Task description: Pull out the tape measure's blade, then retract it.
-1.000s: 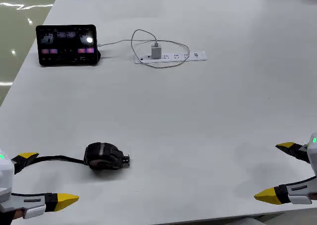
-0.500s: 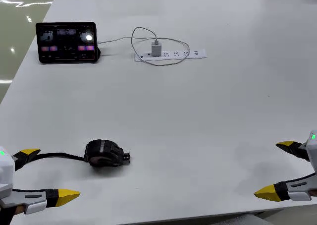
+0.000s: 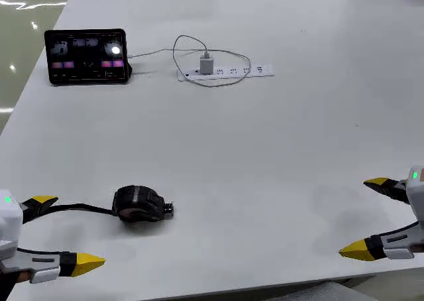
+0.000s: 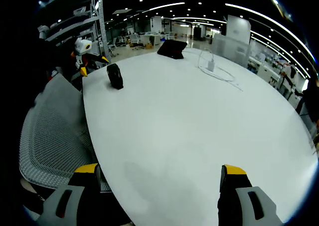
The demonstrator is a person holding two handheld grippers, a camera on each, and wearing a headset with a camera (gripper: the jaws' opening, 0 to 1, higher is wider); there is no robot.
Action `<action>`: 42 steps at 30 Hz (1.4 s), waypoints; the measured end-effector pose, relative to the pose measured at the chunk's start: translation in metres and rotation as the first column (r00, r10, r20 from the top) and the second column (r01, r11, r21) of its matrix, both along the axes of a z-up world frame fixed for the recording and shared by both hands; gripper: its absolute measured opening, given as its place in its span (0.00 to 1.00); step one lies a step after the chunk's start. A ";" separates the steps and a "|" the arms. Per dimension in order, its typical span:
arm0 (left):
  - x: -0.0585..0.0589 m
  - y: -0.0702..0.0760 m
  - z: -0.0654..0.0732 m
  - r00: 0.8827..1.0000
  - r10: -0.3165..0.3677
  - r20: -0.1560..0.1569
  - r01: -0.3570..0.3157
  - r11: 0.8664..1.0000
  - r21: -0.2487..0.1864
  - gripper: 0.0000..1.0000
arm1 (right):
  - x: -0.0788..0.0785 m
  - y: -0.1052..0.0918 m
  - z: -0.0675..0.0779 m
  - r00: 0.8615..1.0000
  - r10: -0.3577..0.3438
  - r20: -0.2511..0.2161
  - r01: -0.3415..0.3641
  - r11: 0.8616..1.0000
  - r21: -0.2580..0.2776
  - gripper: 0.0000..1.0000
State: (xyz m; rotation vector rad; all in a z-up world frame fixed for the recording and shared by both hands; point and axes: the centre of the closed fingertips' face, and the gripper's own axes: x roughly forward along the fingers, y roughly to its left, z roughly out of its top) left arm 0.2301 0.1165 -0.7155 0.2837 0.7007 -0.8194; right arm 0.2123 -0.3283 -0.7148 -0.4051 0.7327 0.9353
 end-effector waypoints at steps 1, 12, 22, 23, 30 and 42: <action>0.001 0.000 0.000 1.000 -0.013 0.008 0.013 1.000 0.011 0.99 | 0.001 0.004 0.002 1.000 0.016 0.011 -0.017 1.000 0.013 0.99; 0.018 -0.006 0.002 0.995 -0.092 0.044 0.089 0.994 0.070 0.99 | 0.017 0.016 0.012 0.999 0.049 0.015 -0.049 0.999 0.018 0.99; 0.027 -0.027 0.004 0.985 -0.167 0.031 0.164 0.984 0.073 0.99 | 0.025 0.034 0.011 0.997 0.076 0.000 -0.076 0.997 0.003 0.99; 0.027 -0.029 0.003 0.984 -0.175 0.029 0.172 0.982 0.076 0.99 | 0.026 0.036 0.012 0.997 0.079 0.002 -0.079 0.997 0.002 0.99; 0.029 -0.035 -0.003 0.960 -0.278 0.022 0.271 0.949 0.161 0.99 | 0.028 0.045 0.014 0.994 0.112 0.008 -0.112 0.994 -0.016 0.99; 0.037 -0.049 0.000 0.940 -0.340 0.002 0.336 0.929 0.154 0.99 | 0.033 0.062 0.012 0.987 0.160 0.018 -0.159 0.987 -0.026 0.99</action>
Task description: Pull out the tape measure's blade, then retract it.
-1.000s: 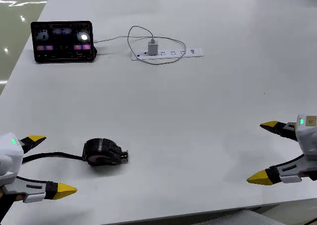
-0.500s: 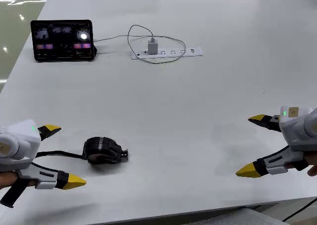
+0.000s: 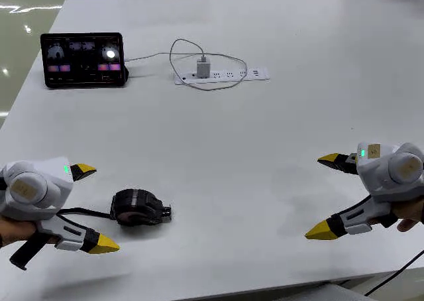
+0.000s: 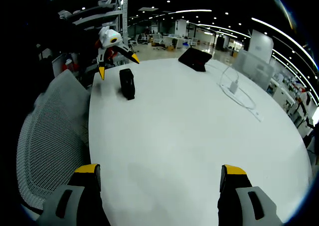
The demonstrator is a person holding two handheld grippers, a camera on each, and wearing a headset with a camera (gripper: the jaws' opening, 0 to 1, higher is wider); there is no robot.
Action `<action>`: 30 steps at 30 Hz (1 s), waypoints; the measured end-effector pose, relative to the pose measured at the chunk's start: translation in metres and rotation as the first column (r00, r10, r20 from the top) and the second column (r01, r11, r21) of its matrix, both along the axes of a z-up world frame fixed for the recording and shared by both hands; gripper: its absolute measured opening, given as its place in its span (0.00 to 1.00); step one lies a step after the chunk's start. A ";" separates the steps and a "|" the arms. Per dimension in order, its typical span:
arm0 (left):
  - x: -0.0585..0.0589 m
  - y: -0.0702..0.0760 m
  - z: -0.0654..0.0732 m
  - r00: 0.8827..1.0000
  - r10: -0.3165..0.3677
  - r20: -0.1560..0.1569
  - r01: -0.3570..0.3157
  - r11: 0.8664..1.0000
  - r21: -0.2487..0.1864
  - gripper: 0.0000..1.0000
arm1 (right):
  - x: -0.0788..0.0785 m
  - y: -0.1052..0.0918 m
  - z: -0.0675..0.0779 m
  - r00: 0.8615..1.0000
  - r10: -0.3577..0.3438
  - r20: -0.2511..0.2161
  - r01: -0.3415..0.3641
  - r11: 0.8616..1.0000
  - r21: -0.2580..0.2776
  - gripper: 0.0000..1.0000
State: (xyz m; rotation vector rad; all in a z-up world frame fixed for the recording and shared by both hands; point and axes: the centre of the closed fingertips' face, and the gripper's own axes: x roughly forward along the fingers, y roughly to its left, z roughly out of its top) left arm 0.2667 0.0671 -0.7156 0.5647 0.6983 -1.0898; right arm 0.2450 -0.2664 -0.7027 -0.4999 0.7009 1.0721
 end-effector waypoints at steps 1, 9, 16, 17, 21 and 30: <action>-0.001 -0.002 0.000 1.000 -0.008 -0.002 0.008 1.000 0.003 0.99 | 0.000 0.001 0.000 1.000 0.004 -0.003 -0.004 1.000 -0.001 0.99; -0.001 -0.010 -0.006 0.997 -0.078 -0.008 0.078 0.996 0.044 0.98 | 0.005 0.012 -0.003 0.999 0.034 0.002 -0.034 0.999 -0.013 0.99; 0.003 -0.019 -0.009 0.992 -0.122 -0.011 0.122 0.990 0.067 0.96 | 0.014 0.024 -0.008 0.998 0.064 -0.002 -0.065 0.997 -0.030 0.99; 0.004 -0.020 -0.010 0.992 -0.127 -0.015 0.128 0.990 0.067 0.96 | 0.015 0.026 -0.009 0.997 0.072 -0.003 -0.072 0.997 -0.032 0.99; 0.003 -0.024 -0.013 0.988 -0.150 -0.028 0.152 0.985 0.079 0.93 | 0.019 0.034 -0.011 0.997 0.079 -0.007 -0.079 0.996 -0.034 0.99; 0.006 -0.032 -0.021 0.986 -0.162 -0.049 0.166 0.980 0.109 0.88 | 0.025 0.055 -0.037 0.995 0.093 -0.031 -0.094 0.996 -0.008 0.99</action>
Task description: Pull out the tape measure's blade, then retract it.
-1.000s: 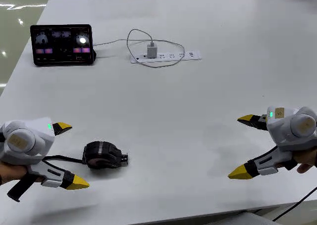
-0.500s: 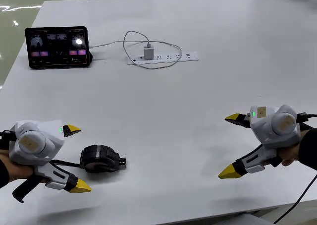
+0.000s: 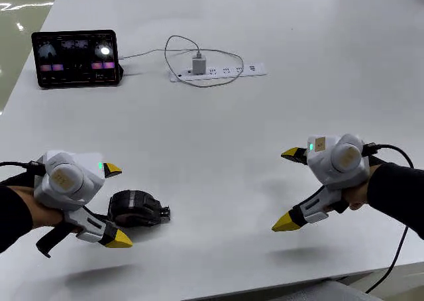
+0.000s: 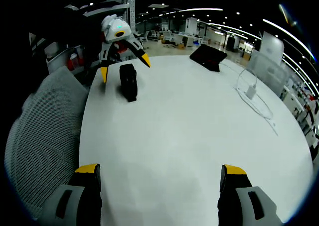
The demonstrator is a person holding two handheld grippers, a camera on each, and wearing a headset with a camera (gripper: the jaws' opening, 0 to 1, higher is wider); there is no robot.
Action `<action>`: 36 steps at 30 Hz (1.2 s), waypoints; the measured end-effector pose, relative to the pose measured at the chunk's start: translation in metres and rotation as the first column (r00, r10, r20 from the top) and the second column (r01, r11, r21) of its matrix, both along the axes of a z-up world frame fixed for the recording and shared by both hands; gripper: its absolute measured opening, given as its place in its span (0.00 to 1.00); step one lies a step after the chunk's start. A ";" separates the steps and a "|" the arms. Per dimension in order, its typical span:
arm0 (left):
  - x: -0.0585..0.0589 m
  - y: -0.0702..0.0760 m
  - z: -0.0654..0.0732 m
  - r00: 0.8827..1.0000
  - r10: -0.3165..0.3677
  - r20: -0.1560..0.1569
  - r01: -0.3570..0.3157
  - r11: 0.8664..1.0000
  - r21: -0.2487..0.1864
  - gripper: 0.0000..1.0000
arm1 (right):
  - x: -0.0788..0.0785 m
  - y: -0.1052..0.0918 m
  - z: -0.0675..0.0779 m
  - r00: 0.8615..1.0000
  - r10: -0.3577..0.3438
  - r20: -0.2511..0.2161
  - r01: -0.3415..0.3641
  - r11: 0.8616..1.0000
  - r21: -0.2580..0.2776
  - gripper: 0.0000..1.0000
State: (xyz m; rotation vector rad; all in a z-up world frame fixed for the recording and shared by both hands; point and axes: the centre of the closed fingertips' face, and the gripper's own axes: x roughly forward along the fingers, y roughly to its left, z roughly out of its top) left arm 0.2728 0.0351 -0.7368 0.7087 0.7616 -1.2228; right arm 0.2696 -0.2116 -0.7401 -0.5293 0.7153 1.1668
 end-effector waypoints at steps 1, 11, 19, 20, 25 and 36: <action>0.000 0.000 -0.002 1.000 0.003 -0.006 -0.003 1.000 0.006 0.88 | -0.001 0.003 -0.002 1.000 0.010 -0.001 -0.010 1.000 0.002 0.99; 0.004 -0.003 -0.011 0.999 -0.011 -0.034 0.012 1.000 0.028 0.80 | 0.002 0.049 -0.007 0.998 0.067 -0.016 -0.067 0.997 0.024 0.99; 0.004 -0.008 -0.012 0.999 -0.020 -0.027 0.021 0.999 0.031 0.71 | 0.001 0.079 -0.011 0.995 0.089 -0.035 -0.088 0.996 0.035 0.99; 0.004 -0.009 -0.011 0.999 -0.015 -0.029 0.016 1.000 0.027 0.69 | 0.001 0.083 -0.011 0.995 0.092 -0.035 -0.091 0.995 0.038 0.99; 0.001 -0.014 -0.012 0.999 -0.026 -0.048 0.027 0.999 0.022 0.58 | -0.002 0.101 -0.011 0.994 0.103 -0.046 -0.100 0.993 0.058 0.99; 0.000 -0.013 -0.019 0.997 -0.056 -0.052 0.059 0.997 0.056 0.39 | -0.006 0.134 -0.014 0.989 0.139 -0.050 -0.134 0.987 0.085 0.99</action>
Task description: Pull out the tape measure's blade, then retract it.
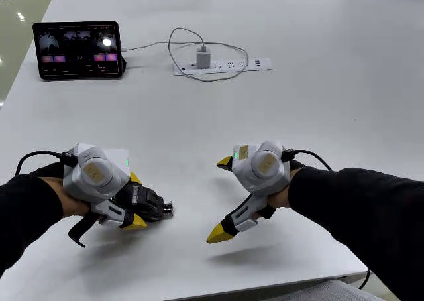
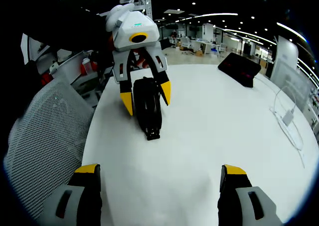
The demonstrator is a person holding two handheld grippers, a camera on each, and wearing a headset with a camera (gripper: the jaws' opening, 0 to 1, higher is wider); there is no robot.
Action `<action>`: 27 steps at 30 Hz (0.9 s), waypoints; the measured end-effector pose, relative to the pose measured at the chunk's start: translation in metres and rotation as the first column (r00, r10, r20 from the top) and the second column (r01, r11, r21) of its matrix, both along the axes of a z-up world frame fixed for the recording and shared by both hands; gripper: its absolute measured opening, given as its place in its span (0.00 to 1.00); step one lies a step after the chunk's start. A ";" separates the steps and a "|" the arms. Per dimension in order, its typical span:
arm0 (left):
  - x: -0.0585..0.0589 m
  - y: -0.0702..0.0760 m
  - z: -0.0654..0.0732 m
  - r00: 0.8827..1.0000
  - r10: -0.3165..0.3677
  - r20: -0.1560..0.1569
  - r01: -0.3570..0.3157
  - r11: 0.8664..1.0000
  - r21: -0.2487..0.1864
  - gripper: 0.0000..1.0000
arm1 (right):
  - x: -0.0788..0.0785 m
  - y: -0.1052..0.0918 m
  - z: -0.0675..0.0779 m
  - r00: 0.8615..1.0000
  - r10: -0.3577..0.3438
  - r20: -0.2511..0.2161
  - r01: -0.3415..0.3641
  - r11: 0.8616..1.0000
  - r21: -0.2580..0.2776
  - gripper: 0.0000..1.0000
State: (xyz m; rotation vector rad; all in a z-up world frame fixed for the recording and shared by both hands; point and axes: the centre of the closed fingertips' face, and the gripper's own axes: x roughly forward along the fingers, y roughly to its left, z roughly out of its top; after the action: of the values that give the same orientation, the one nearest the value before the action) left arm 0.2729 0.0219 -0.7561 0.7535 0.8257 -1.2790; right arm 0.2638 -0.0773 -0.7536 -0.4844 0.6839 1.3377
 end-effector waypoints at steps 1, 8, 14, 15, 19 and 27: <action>0.003 0.001 -0.001 1.000 0.005 0.011 -0.005 1.000 0.011 0.36 | 0.001 0.003 0.000 1.000 0.002 -0.001 -0.002 1.000 0.003 0.99; 0.002 0.002 -0.002 1.000 0.008 0.004 -0.008 1.000 0.011 0.35 | 0.004 0.019 -0.003 1.000 0.008 -0.004 -0.008 1.000 0.016 0.94; 0.002 0.001 -0.001 1.000 0.012 0.012 -0.012 1.000 0.012 0.35 | -0.001 0.029 -0.010 1.000 0.009 -0.025 -0.009 1.000 0.011 0.89; 0.002 0.002 -0.001 1.000 0.020 0.011 -0.020 1.000 -0.001 0.35 | -0.001 0.030 -0.011 1.000 0.011 -0.026 -0.011 1.000 0.008 0.88; 0.003 0.001 -0.001 1.000 0.027 0.014 -0.026 0.999 -0.024 0.35 | -0.001 0.037 -0.013 1.000 0.024 -0.018 -0.023 1.000 0.005 0.81; 0.003 0.001 -0.002 1.000 0.025 0.015 -0.024 1.000 -0.013 0.35 | -0.007 0.050 -0.016 0.997 0.080 -0.012 -0.080 0.997 -0.006 0.66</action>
State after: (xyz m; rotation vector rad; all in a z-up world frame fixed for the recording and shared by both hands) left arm 0.2759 0.0232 -0.7576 0.7401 0.8115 -1.2542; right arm 0.2565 -0.0277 -0.7701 -0.5140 0.6849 1.4143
